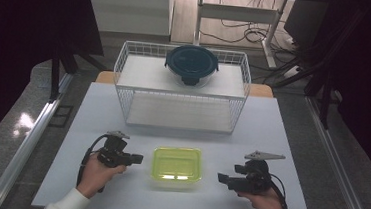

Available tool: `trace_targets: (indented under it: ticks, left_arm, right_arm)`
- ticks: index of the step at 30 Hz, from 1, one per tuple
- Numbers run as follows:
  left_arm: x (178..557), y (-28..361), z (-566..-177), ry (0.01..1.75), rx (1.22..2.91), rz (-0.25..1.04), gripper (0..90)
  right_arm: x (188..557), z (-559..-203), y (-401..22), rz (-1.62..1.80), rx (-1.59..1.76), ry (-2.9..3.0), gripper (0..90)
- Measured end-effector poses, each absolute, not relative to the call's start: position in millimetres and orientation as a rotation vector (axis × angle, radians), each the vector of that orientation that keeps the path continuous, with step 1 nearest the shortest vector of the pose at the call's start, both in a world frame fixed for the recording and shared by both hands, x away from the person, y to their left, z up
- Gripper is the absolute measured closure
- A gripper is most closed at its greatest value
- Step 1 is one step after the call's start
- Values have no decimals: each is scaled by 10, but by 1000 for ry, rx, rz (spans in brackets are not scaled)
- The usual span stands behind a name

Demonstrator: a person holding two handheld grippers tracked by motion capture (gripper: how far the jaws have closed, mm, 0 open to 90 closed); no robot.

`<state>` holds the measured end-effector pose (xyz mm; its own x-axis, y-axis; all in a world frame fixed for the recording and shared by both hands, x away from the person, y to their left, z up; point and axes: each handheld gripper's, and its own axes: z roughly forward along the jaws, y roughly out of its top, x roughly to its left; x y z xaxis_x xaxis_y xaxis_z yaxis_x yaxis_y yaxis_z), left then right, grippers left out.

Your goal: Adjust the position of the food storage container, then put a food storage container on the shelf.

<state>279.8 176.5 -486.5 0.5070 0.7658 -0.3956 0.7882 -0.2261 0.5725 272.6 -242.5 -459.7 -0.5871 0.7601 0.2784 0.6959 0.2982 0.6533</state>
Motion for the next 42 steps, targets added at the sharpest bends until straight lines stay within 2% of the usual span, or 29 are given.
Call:
trace_targets:
  ticks: [2, 4, 5, 9, 12, 23, 32, 42]
  left_arm:
    - [2764, 1782, -4830, 1263, 1982, 0, 872]
    - [2745, 1793, -4819, 1265, 1962, 43, 746]
    - [2742, 1796, -4818, 1269, 1950, 55, 746]
    - [2752, 1796, -4812, 1322, 1911, 65, 461]
    - [2754, 1804, -4802, 1323, 1895, 64, 359]
    - [2728, 1746, -4759, 1292, 1901, 57, 269]
    - [2773, 1666, -4759, 1285, 1905, 33, 286]
    - [2984, 1647, -4890, 1344, 1840, -80, 313]
  right_arm:
    - [2728, -4605, -2423, 1170, 1385, 2462, 210]
    - [2734, -4620, -2419, 1168, 1382, 2464, 210]
    - [2737, -4629, -2415, 1169, 1384, 2464, 210]
    - [2748, -4655, -2410, 1168, 1384, 2469, 208]
    - [2751, -4663, -2416, 1176, 1380, 2466, 205]
    - [2766, -4676, -2399, 1210, 1379, 2459, 177]
    - [2860, -4675, -2265, 1253, 1382, 2475, 177]
    - [3088, -4766, -1976, 1296, 1461, 2484, 212]
